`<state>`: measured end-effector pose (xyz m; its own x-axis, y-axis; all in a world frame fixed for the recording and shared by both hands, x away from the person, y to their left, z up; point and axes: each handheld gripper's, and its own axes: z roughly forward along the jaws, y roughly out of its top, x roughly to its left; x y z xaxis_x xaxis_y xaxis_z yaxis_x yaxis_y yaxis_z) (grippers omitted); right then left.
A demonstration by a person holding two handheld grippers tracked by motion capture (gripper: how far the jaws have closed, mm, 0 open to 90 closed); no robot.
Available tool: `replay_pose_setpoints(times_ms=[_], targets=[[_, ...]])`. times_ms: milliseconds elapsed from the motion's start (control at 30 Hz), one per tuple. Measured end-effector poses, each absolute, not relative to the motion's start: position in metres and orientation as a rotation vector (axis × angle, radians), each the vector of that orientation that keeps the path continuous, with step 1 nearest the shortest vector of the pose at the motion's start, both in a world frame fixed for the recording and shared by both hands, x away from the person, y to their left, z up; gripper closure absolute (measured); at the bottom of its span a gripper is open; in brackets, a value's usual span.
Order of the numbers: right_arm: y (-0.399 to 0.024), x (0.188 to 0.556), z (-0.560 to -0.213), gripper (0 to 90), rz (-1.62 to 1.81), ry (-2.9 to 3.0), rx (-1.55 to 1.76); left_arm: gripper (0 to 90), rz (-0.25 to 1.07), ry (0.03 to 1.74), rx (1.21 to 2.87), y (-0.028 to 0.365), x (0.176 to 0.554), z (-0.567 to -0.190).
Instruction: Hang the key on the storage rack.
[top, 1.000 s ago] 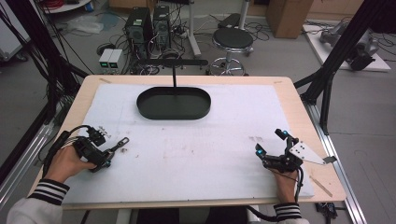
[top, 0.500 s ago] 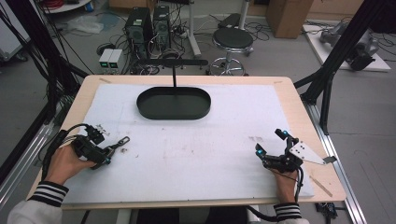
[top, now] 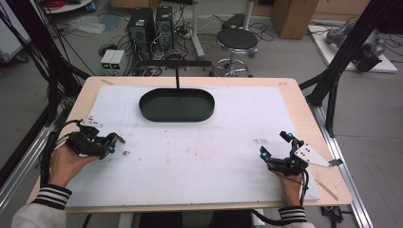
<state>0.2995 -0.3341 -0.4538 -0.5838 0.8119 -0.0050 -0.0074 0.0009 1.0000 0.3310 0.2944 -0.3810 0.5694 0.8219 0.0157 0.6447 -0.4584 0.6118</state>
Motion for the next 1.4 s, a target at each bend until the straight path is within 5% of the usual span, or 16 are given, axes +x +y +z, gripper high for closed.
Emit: replay_pose_setpoints(times_ms=[500,1400], targets=[[-0.334,0.299,-0.454,0.5,1.656,1.649,0.841,48.6,0.567,1.073,2.069,0.277,0.343,-0.356],[-0.334,0.299,-0.454,0.5,1.654,1.651,0.84,48.6,0.566,0.943,1.986,0.264,0.41,-0.306]])
